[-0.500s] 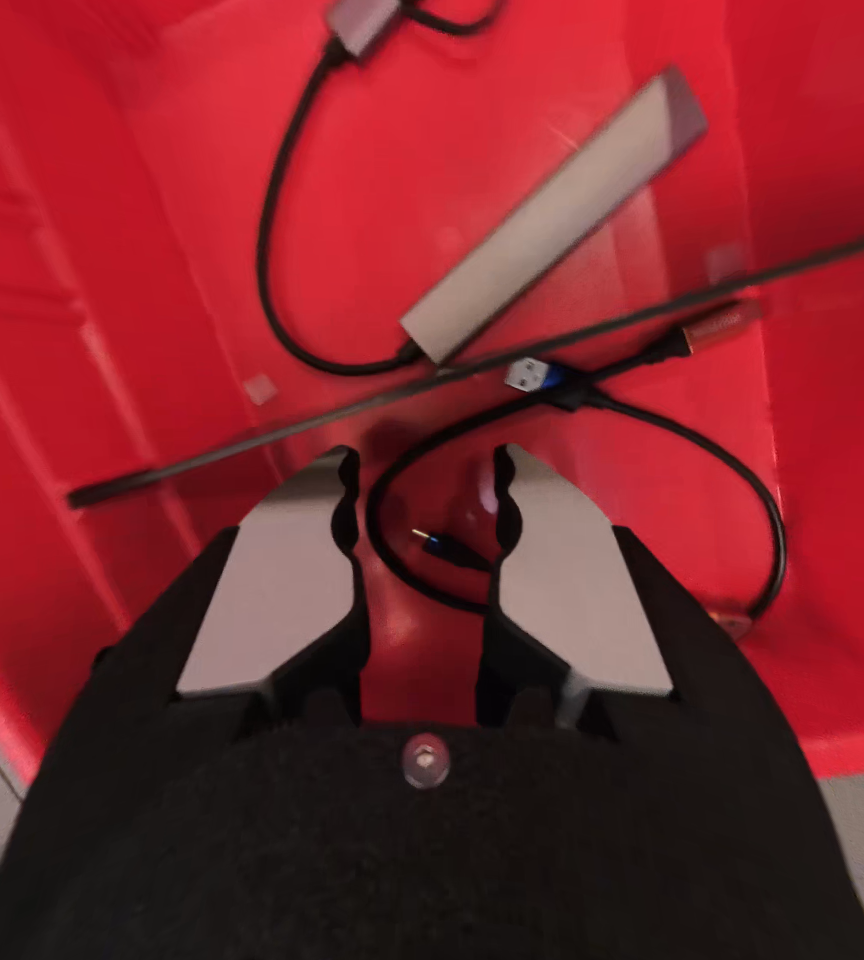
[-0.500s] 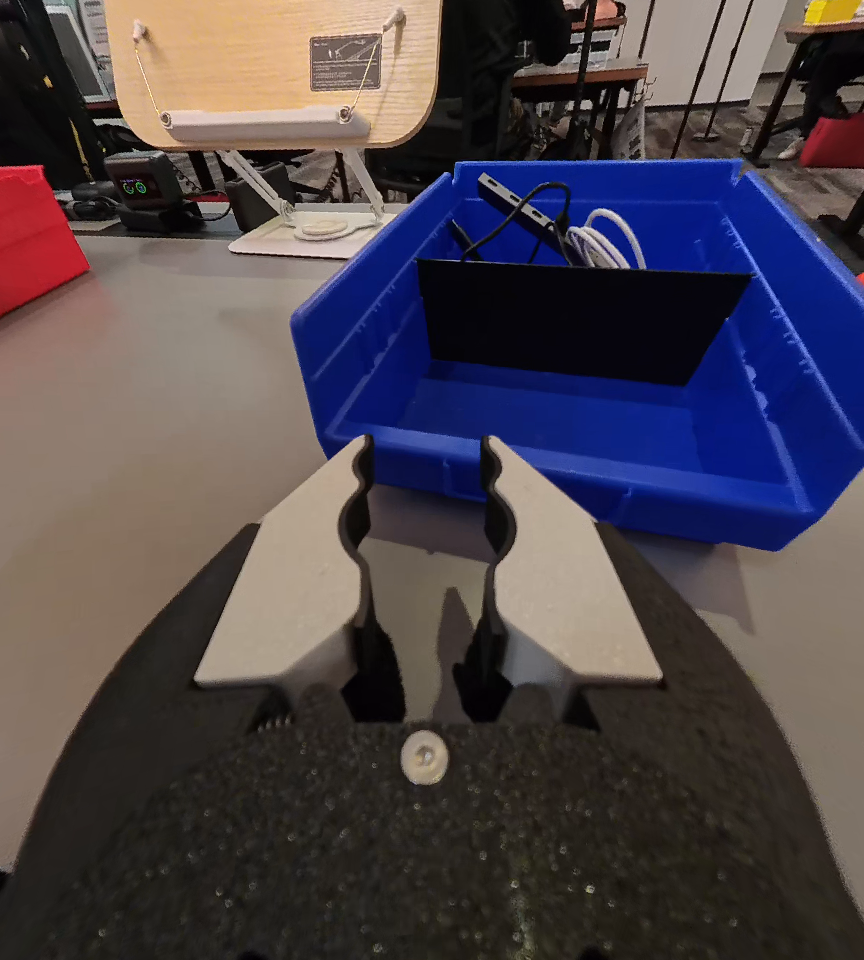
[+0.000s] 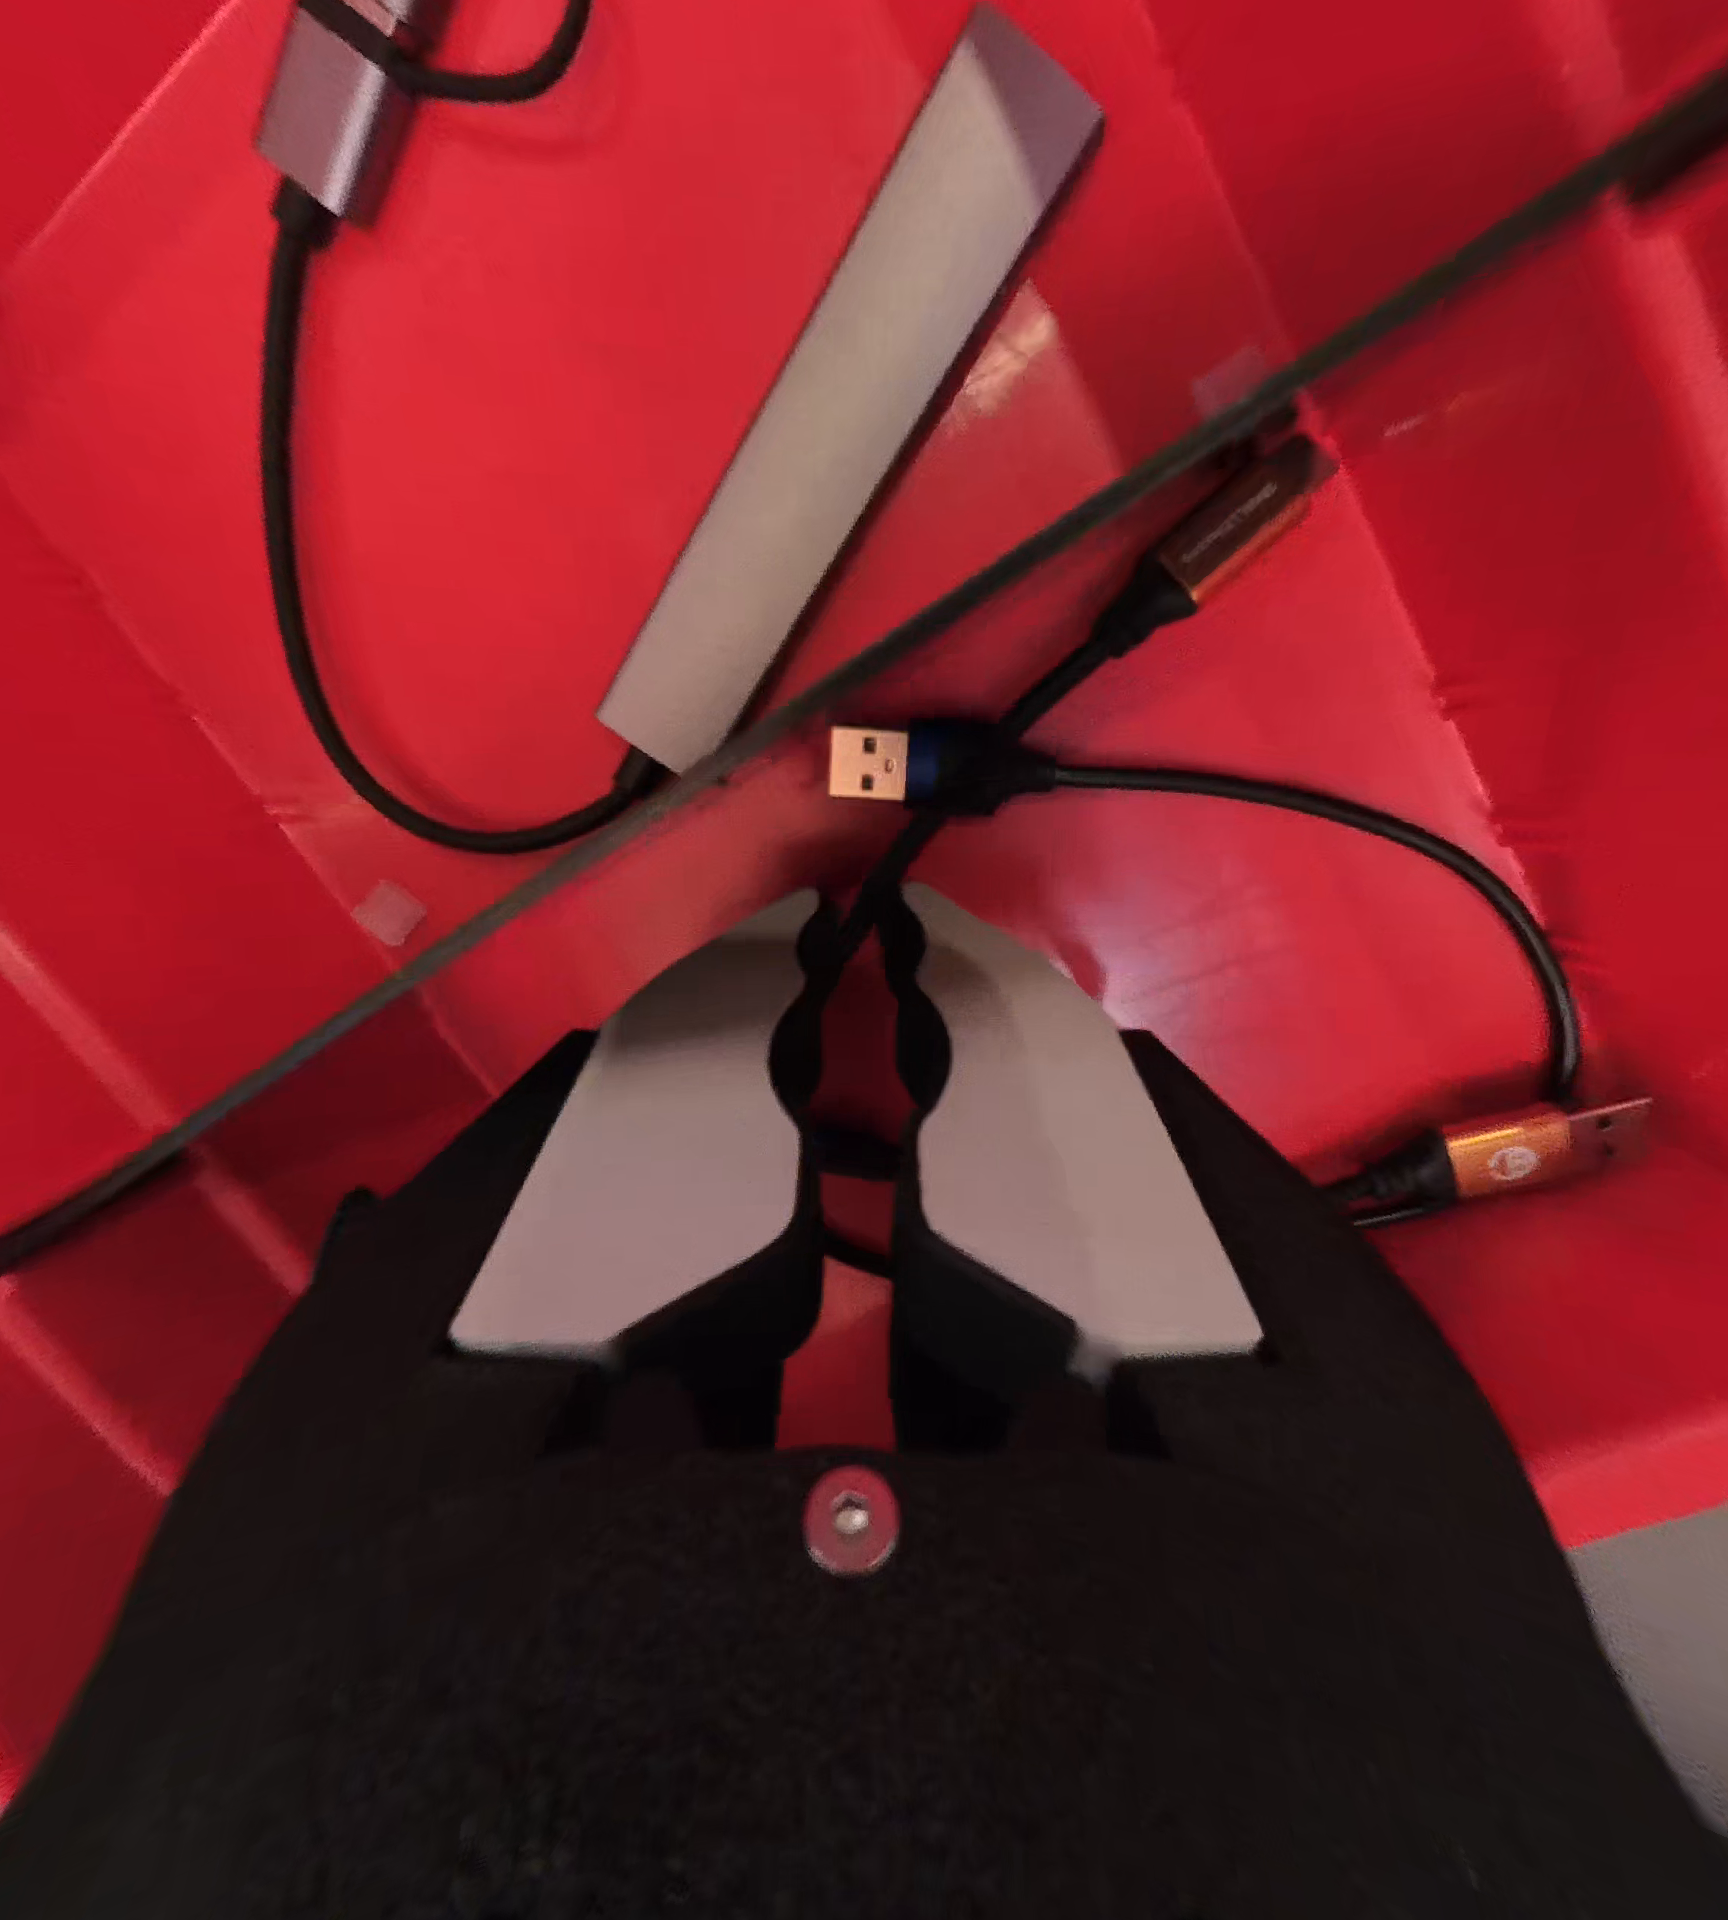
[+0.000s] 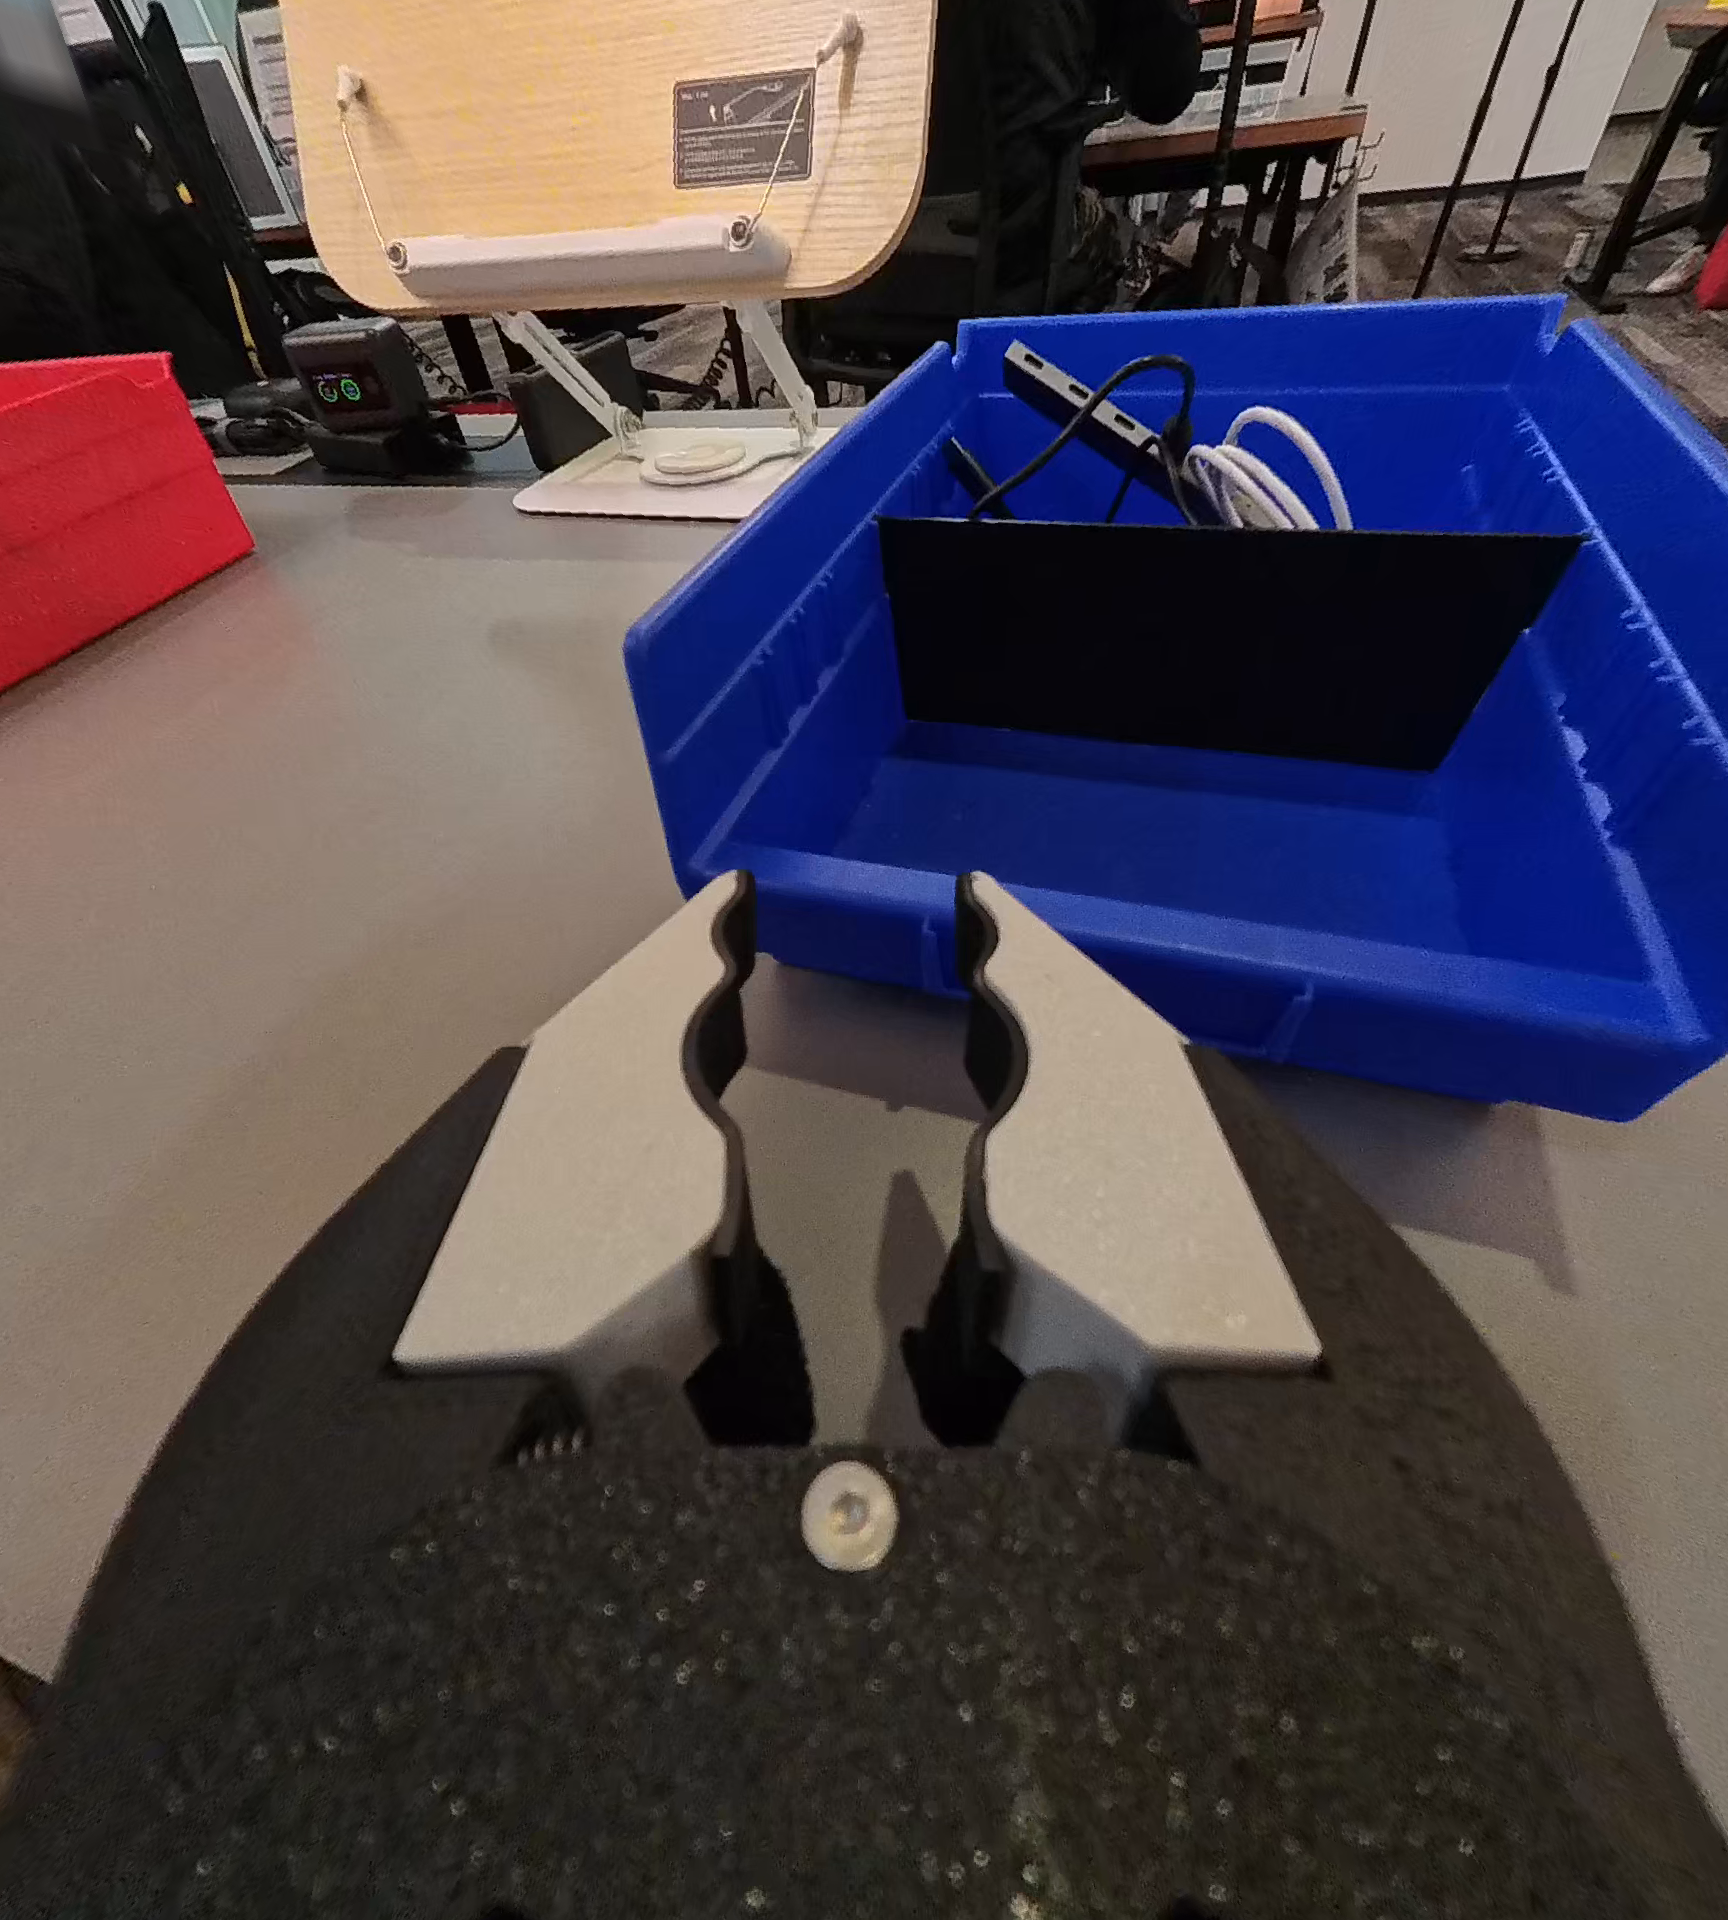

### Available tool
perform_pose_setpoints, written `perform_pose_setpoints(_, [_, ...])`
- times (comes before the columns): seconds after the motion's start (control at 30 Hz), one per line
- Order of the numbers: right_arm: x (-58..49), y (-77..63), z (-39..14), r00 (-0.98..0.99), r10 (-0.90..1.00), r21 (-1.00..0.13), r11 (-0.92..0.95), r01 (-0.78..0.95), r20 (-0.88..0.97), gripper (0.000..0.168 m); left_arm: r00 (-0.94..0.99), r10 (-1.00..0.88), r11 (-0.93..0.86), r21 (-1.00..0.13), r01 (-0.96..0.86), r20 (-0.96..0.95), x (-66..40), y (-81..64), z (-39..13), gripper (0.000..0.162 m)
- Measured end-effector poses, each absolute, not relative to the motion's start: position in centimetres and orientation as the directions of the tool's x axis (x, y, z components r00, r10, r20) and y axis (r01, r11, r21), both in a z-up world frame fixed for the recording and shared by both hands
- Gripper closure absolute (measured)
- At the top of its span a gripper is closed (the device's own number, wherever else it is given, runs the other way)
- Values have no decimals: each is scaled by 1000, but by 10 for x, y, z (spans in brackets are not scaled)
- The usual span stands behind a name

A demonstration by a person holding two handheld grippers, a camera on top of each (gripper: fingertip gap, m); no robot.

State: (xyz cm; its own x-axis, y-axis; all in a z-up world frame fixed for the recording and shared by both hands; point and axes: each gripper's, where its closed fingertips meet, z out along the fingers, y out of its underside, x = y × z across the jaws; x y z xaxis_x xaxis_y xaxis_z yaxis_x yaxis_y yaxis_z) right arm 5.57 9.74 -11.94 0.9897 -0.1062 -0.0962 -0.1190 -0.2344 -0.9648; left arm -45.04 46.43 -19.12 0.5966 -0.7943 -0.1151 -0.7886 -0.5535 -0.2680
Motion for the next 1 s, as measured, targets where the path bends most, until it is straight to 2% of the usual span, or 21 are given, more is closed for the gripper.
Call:
perform_pose_setpoints(0.07, [55, 97, -118, 989, -105, -966, -227, -126, -104, 132, 560, -805, -510, -251, -822, -198, -457, 465, -187, 153])
perform_pose_setpoints(0.13, [54, 97, -117, 989, -99, -967, -220, -128, -109, 132, 555, -790, -481, -297, -825, -262, -458, 466, -169, 158])
perform_pose_setpoints(0.4, [40, 98, -111, 996, -68, -975, -211, -63, -49, 133, 681, -644, -330, -677, -658, -349, -465, 444, -12, 158])
perform_pose_setpoints(0.5, [36, 99, -110, 997, -60, -976, -210, -50, -39, 133, 723, -625, -213, -826, -521, -294, -457, 418, 47, 158])
perform_pose_setpoints(0.6, [35, 98, -109, 997, -58, -977, -205, -58, -48, 133, 686, -724, -126, -963, -238, -74, -424, 379, 90, 159])
perform_pose_setpoints(0.67, [35, 98, -108, 997, -57, -977, -205, -58, -47, 133, 563, -818, -204, -974, -95, 117, -388, 350, 88, 159])
perform_pose_setpoints(0.73, [33, 99, -108, 998, -55, -977, -208, -48, -38, 133, 440, -860, -304, -952, -36, 258, -349, 325, 69, 158])
perform_pose_setpoints(0.87, [30, 99, -110, 999, -44, -975, -219, -25, -15, 133, 414, -824, -463, -881, -98, 387, -296, 307, -1, 158])
perform_pose_setpoints(0.93, [30, 99, -111, 999, -44, -975, -223, -21, -11, 133, 373, -796, -539, -839, -77, 477, -277, 294, -18, 158])
perform_pose_setpoints(1.0, [30, 98, -111, 999, -46, -975, -221, -23, -14, 133, 344, -846, -477, -866, -148, 407, -263, 274, -15, 158])
